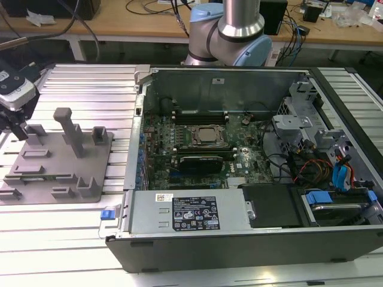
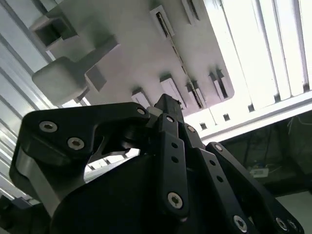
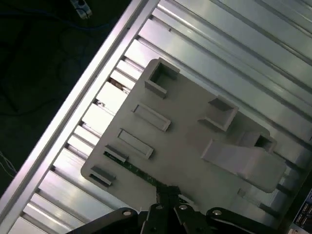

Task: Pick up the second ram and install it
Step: 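Pick up the second ram and move it above second insertion slot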

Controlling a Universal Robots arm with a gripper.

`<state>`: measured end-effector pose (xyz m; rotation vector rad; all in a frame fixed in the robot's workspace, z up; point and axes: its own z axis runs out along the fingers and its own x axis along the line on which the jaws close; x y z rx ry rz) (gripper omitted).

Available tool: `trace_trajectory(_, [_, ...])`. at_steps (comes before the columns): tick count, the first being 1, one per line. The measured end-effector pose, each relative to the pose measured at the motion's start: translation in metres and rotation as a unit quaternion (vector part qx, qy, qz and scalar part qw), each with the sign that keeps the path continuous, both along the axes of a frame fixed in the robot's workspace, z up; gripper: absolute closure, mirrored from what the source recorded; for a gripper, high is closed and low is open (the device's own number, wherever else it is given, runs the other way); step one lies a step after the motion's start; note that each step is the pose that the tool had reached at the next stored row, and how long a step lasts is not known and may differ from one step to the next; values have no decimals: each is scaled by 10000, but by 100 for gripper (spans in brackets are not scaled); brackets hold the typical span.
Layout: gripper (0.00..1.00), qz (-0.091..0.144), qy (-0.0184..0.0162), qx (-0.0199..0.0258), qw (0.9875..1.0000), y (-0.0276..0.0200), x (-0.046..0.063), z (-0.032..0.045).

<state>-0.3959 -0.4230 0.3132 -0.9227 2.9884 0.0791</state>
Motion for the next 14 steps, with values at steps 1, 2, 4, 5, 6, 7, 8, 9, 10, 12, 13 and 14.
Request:
trace_trajectory(1, [92,158,0,-1,9999,0,0,0])
trace_trajectory(2, [92,335,0,-2,9994,0,0,-1])
trace_trajectory(4, [92,558,0,-3,9984,0,0,-1])
trace_trajectory(5, [92,784,0,-4,9969,0,0,-2])
trace_trajectory(6, [92,938,0,-5,9956,0,0,-2])
trace_trajectory(7, [92,1120,0,-5,9937,0,0,-3])
trace_trajectory(8, [92,1301,0,-5,9915,0,0,-3])
trace_trajectory(9, [92,1441,0,-5,9896,0,0,-4])
trace_trajectory(10, [92,1673,0,-5,9859,0,0,-4])
trace_trajectory(12, [92,1901,0,-5,9818,0,0,-6])
trace_trajectory(13, [92,2056,0,-5,9786,0,0,-7])
trace_trajectory(14, [92,2282,0,-5,9736,0,0,-10])
